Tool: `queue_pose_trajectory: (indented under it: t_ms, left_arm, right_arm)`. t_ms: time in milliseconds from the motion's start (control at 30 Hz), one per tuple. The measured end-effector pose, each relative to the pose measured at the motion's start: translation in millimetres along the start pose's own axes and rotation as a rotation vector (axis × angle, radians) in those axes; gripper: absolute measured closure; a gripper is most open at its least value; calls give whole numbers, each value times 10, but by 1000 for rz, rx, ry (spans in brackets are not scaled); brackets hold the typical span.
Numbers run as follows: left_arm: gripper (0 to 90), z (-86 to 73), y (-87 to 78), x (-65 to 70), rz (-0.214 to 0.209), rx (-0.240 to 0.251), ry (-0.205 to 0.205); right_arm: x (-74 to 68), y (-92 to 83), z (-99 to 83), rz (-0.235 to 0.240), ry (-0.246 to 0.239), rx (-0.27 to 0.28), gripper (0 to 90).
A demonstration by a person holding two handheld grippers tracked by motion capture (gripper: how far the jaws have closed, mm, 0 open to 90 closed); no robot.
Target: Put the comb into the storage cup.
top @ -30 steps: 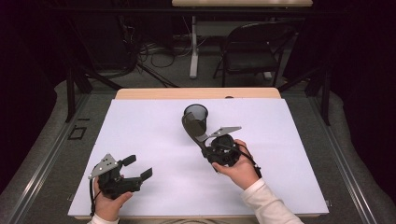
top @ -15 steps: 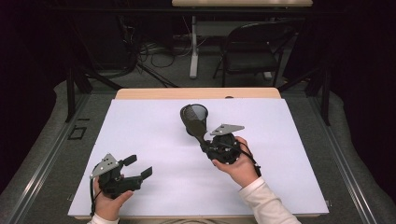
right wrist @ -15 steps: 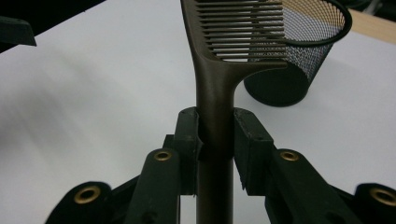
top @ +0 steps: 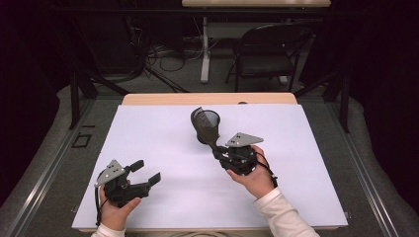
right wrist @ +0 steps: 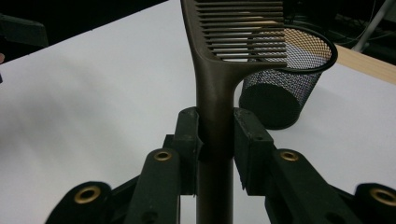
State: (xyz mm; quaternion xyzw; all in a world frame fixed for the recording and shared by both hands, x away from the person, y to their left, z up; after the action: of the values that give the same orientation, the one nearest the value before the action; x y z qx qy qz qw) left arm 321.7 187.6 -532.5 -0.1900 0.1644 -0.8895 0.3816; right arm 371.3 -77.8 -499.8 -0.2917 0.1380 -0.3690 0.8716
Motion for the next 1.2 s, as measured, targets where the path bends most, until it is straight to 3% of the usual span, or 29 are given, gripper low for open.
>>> queue_pose_trajectory:
  t_ms: [133, 400, 733, 1200]
  left_arm:
    - [178, 58, 29, 15, -4, -13, 25]
    - [217, 257, 103, 75, -20, -24, 32]
    - [295, 561, 184, 112, -36, -27, 6]
    - [318, 884, 252, 205, -82, -18, -24]
  right_arm:
    - [-3, -14, -5, 0, -5, 15, 726]
    - [-10, -55, -2, -24, -30, 42, 727]
    - [-47, -90, 11, -45, -63, 69, 726]
    - [-85, -97, 15, -60, -87, 85, 726]
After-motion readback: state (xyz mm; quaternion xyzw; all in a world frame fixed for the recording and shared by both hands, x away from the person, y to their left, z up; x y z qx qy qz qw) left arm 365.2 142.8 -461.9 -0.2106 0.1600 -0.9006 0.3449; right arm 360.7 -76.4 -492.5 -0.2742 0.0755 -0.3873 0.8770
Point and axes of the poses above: each handheld gripper's, and its own axes: y roughly forward along the jaws, z roughly out of its top, x roughly to its right, the point moved 7 cm from there along y, roughly forward along the jaws, and after that the axes turned 7 degrees about -x, right-handed, at the moved point
